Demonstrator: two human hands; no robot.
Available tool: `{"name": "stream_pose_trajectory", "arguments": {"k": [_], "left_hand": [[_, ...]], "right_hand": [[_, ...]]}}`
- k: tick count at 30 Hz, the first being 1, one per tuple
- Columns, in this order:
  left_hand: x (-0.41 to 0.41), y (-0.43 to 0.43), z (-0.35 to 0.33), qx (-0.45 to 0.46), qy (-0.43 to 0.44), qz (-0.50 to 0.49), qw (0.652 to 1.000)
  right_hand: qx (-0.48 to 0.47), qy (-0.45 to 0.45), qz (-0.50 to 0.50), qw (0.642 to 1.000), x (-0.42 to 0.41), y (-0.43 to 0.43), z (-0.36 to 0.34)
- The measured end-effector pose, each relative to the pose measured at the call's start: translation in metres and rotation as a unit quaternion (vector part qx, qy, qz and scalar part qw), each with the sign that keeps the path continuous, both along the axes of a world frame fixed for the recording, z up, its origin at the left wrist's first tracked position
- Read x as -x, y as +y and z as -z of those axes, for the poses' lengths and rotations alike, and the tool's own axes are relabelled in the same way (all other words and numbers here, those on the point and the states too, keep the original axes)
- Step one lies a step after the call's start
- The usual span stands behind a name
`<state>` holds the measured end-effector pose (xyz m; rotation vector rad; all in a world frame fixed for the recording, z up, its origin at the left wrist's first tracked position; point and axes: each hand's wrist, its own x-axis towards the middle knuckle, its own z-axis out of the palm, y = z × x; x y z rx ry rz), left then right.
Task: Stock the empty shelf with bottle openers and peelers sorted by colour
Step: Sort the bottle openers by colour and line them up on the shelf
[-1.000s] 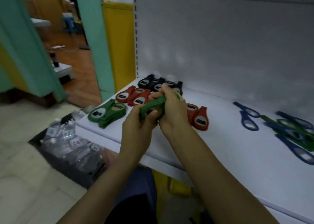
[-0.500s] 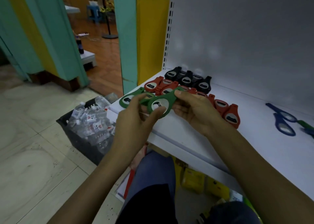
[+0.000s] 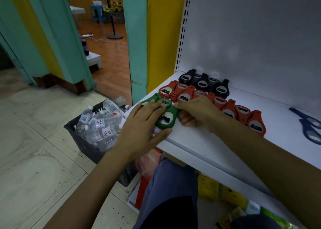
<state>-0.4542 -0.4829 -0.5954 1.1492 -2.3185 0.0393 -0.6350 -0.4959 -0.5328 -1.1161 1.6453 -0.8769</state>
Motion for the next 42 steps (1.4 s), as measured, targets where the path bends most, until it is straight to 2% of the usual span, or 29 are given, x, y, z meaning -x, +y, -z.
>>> {"name": "stream_pose_trajectory", "arguments": {"k": [10,17,23,27,32,37,42], "left_hand": [[0.002,-0.005,0.003,0.000,0.035,0.012,0.999],[0.000,-0.005,-0.002,-0.001,0.016,0.015,1.000],[0.022,-0.001,-0.020,0.054,-0.006,0.066,0.996],[0.076,0.003,-0.037,0.082,-0.022,0.132,0.988],[0.181,0.019,-0.044,0.076,-0.019,0.240,0.968],[0.294,0.044,-0.036,0.000,0.003,0.323,0.946],[0.373,0.058,-0.025,-0.049,-0.010,0.350,0.935]], "right_hand": [[0.022,0.007,0.002,1.000,-0.002,-0.009,0.003],[0.050,0.037,-0.011,0.998,-0.003,-0.008,0.004],[0.151,0.138,-0.015,0.979,0.019,0.022,-0.002],[0.203,0.266,0.031,0.942,0.065,0.053,-0.009],[0.168,0.390,0.157,0.892,0.158,0.107,-0.004],[0.109,0.444,0.222,0.861,0.235,0.161,0.013],[0.043,0.468,0.294,0.832,0.285,0.197,0.025]]}}
